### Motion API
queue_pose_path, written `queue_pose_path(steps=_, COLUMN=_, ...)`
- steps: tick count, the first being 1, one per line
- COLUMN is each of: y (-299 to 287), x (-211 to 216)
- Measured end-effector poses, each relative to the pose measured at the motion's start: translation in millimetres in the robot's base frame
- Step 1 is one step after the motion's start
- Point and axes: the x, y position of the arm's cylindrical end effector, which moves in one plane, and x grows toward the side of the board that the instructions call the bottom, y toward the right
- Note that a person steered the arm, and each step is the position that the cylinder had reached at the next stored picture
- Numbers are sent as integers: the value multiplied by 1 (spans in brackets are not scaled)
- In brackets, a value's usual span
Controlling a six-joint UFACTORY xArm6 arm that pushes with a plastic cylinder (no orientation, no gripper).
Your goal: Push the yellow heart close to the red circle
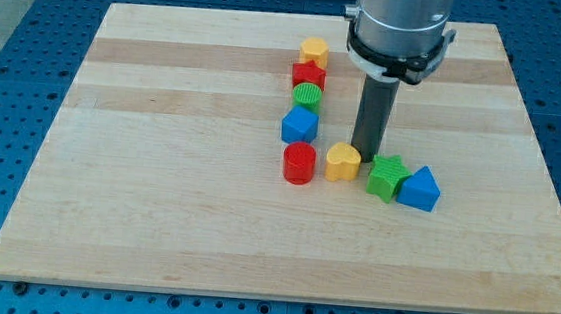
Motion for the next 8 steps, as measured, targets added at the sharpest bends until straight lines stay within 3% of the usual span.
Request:
queue_pose_path(steps=1, y=0, x=-9)
queue_pose_path(steps=3, y=1, x=-72)
queue_pose_path(steps=8, y=-2, x=-39)
